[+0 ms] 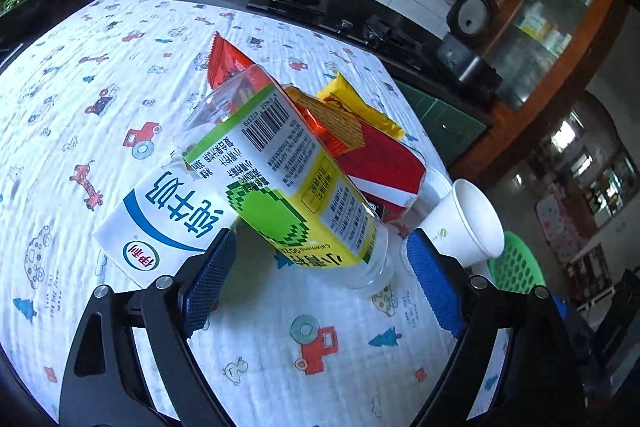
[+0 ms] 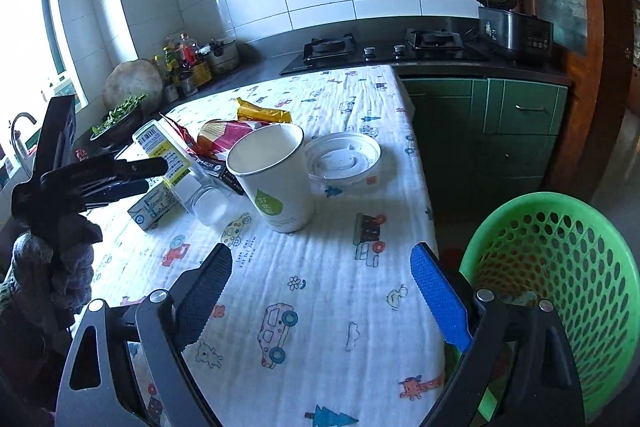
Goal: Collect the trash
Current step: 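Grasp the yellow-green labelled drink bottle with the left gripper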
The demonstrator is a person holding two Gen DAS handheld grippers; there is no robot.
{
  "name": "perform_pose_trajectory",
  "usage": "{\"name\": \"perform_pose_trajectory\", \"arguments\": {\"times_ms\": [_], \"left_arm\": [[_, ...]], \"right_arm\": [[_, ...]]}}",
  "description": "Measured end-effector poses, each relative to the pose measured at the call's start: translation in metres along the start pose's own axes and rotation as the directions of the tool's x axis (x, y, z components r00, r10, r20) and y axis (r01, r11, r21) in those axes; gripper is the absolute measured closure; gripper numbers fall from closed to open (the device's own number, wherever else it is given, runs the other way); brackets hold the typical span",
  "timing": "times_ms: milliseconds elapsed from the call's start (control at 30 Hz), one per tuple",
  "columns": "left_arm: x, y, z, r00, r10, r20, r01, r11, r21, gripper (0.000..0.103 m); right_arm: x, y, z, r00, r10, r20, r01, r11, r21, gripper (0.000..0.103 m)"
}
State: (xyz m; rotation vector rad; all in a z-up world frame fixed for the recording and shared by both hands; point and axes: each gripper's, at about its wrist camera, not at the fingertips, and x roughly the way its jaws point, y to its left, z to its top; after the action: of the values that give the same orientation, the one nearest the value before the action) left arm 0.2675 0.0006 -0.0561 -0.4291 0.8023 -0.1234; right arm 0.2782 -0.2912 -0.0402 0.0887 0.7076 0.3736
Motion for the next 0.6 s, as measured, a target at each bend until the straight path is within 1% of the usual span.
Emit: {"name": "perform_pose_trajectory", "arguments": {"times_ms": [67,167,300,400,600], "left_arm": [[0.006,0.006,0.001,1.000,-0.010,-0.002,0.010,0.998,-0.055,0.017],[0.014,0.008,0.001,1.000,-0.015,-0.005,0.014,0.994,-0.108,0.017],[0.021,0.004,0.000,1.000,0.007,-0.001,-0.007,0.991,-0.130,0.017],[0.027,0.004,0.001,1.000,0.011,-0.001,-0.011,0.986,-0.169,0.016],[0.030,0.000,0.004,0.999,0.043,0.020,-0.038,0.973,-0.228,0.016]], "right_arm": [[0.003,-0.001,0.000,1.000,0.005,-0.004,-0.005,1.000,0.003,0.015],[0.007,-0.002,0.000,1.000,0.014,-0.008,-0.013,1.000,0.008,0.015],[0.013,-0.002,0.001,1.000,0.023,-0.014,-0.023,1.000,0.009,0.015],[0.016,-0.003,0.002,0.999,0.029,-0.017,-0.029,1.000,0.009,0.015],[0.023,-0.004,0.004,0.999,0.046,-0.020,-0.046,0.999,0.012,0.015]]}}
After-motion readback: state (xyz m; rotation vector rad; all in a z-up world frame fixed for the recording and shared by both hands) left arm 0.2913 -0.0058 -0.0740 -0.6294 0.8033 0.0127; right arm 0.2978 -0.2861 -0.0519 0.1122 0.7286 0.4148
